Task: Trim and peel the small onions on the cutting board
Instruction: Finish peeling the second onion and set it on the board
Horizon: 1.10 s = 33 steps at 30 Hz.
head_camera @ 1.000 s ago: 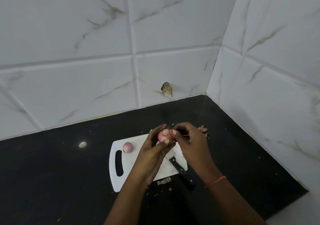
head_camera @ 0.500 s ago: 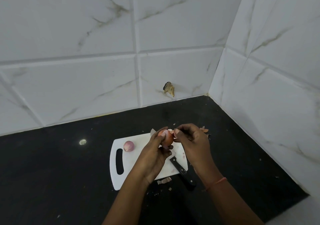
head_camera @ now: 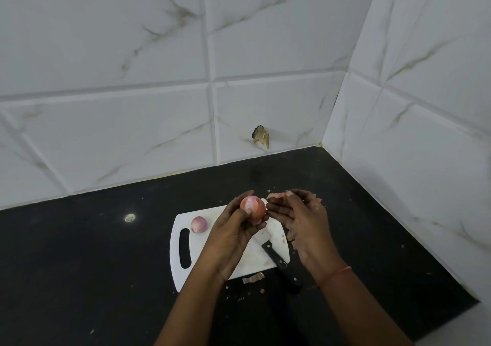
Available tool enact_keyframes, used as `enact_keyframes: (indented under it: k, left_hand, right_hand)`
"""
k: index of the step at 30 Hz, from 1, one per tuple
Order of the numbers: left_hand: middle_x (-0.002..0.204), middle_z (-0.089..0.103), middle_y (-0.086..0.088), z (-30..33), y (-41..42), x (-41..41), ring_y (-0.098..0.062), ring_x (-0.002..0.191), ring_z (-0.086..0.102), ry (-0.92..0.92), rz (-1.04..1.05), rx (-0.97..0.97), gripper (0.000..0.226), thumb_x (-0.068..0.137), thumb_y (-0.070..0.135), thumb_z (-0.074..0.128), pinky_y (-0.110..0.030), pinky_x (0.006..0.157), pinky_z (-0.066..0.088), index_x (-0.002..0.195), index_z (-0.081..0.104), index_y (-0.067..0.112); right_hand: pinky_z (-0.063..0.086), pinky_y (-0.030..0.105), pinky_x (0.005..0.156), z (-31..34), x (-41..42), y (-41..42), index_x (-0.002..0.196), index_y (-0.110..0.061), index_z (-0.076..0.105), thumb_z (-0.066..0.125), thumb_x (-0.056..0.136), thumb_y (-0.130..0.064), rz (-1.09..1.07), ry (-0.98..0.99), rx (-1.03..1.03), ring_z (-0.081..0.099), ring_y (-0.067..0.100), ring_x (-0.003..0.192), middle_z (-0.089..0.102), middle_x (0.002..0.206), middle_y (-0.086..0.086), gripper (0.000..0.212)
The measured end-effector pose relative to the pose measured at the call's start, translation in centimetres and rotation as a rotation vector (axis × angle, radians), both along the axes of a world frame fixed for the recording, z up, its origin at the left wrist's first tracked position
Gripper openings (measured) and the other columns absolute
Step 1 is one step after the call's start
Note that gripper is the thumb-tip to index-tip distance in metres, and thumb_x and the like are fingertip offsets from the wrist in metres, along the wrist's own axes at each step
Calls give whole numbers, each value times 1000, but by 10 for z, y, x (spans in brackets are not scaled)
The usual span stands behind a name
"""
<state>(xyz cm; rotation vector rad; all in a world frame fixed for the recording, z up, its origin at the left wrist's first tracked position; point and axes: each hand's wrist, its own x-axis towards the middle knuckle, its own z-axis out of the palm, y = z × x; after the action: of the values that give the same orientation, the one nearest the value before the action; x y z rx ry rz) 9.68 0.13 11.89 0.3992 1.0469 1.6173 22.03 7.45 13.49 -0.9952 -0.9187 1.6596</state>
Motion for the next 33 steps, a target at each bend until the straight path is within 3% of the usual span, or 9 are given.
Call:
enact_keyframes:
  k: [2, 4, 7, 10, 14, 19, 25, 29, 33]
  left_hand:
    - [126, 62, -14, 1, 0, -1, -35, 115, 66, -26, 17, 2, 30, 98, 0, 50, -33, 87, 59, 119, 68, 14]
    - [126, 63, -16, 1, 0, -1, -36, 116, 66, -67, 36, 6, 29, 97, -1, 54, -38, 93, 56, 117, 67, 14]
    - [125, 65, -20, 0, 0, -1, -37, 113, 67, -124, 53, 10, 29, 97, 0, 54, -45, 103, 49, 123, 59, 12]
    - [117, 72, -19, 1, 1, -1, -37, 111, 68, -156, 32, 15, 28, 102, 10, 49, -47, 103, 48, 130, 52, 10]
    - [120, 70, -21, 5, -1, 1, -35, 112, 69, -135, 18, 9, 34, 103, 17, 50, -44, 99, 53, 135, 49, 6]
    - [115, 72, -19, 9, -3, 2, -32, 110, 70, -91, 10, 22, 37, 99, 16, 55, -43, 100, 53, 134, 49, 6]
    - [106, 75, -16, 12, -7, 2, -32, 105, 72, -13, -4, 14, 38, 97, 20, 59, -38, 93, 58, 131, 50, 6]
    - [105, 75, -19, 16, -10, -1, -30, 99, 74, -16, 9, 13, 49, 85, 32, 64, -35, 85, 61, 122, 53, 2]
    - [94, 75, -15, 17, -10, -3, -26, 91, 75, 4, 42, 20, 43, 80, 37, 66, -33, 79, 61, 107, 55, 5]
  right_hand:
    - [58, 26, 63, -1, 3, 2, 102, -4, 63, 61, 92, -6, -57, -155, 74, 73, 27, 81, 73, 91, 14, 10]
    - [56, 19, 58, -9, 6, 6, 96, -6, 67, 68, 87, -5, -119, -275, 130, 72, 19, 78, 73, 88, 7, 9]
    - [60, 33, 77, -25, 10, 16, 105, -17, 72, 65, 91, -8, -77, -457, 140, 70, 14, 91, 73, 101, 0, 18]
    - [52, 40, 98, -28, 8, 14, 123, -25, 64, 56, 97, -19, 64, -672, 293, 60, 13, 113, 63, 125, -1, 28]
    - [54, 28, 90, -16, 2, -7, 111, -27, 68, 67, 90, -22, 176, -565, 609, 63, 5, 106, 69, 110, -13, 21]
    - [55, 28, 84, -14, -1, -10, 104, -18, 70, 71, 87, -16, 74, -683, 924, 64, 4, 97, 69, 100, -12, 17]
    - [55, 34, 77, -15, 1, -6, 99, -15, 70, 65, 91, -16, 90, -809, 1062, 63, 7, 89, 68, 95, -6, 9]
    - [53, 26, 83, -4, 7, -6, 110, -19, 69, 68, 89, -24, 194, -725, 1083, 62, 4, 98, 67, 103, -12, 22]
    - [54, 27, 81, -4, 5, -11, 114, -24, 67, 71, 86, -27, 207, -697, 1071, 62, 5, 102, 65, 106, -15, 28]
